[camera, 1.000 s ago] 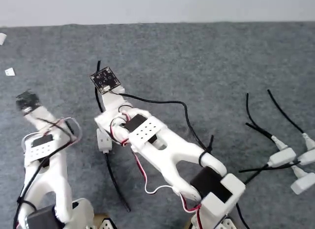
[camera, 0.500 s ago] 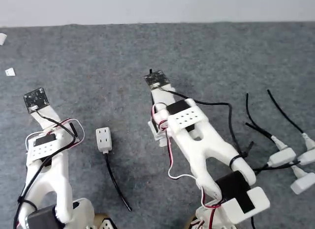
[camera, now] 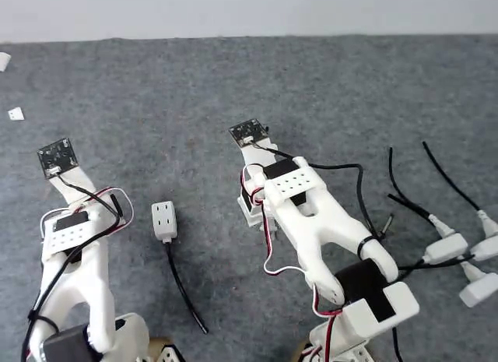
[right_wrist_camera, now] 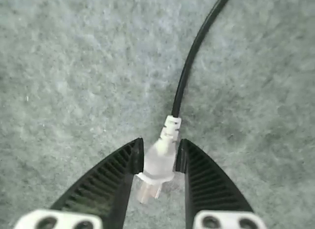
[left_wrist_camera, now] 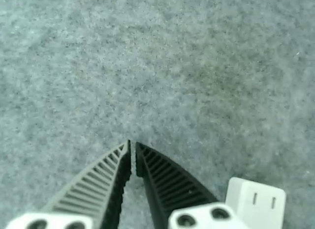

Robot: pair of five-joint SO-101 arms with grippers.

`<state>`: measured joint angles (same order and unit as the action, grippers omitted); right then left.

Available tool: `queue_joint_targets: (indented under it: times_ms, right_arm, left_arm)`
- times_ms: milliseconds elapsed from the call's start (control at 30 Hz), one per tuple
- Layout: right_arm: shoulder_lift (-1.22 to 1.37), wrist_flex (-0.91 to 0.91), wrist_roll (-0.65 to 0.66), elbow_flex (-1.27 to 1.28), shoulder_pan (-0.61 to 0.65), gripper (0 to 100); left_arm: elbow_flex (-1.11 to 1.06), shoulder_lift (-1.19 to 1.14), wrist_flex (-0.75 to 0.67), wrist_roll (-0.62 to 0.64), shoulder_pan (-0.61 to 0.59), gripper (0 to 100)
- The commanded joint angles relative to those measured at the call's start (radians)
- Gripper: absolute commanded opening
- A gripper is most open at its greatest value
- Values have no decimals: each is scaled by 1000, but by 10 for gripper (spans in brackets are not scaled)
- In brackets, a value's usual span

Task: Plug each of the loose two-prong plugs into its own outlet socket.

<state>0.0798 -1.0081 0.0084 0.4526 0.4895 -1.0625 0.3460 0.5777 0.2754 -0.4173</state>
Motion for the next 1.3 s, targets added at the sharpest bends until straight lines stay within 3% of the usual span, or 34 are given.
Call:
queue_joint_targets:
  times_ms: [0, 267, 400, 733, 1267]
  right_arm:
    - [-22, 8, 18, -57, -10, 94]
    - [-38, -25, -40, -54, -31, 89]
    - [-53, -25, -66, -54, -87, 4]
    - [-243, 18, -66, 100, -130, 9]
    - [-65, 125, -60, 115, 4, 8]
  left_arm:
    - [36, 17, 5, -8, 8, 13]
    - [36, 17, 5, -8, 8, 13]
    - [36, 17, 5, -8, 9, 13]
    - [36, 17, 5, -8, 11, 13]
    - [36, 17, 5, -8, 12, 13]
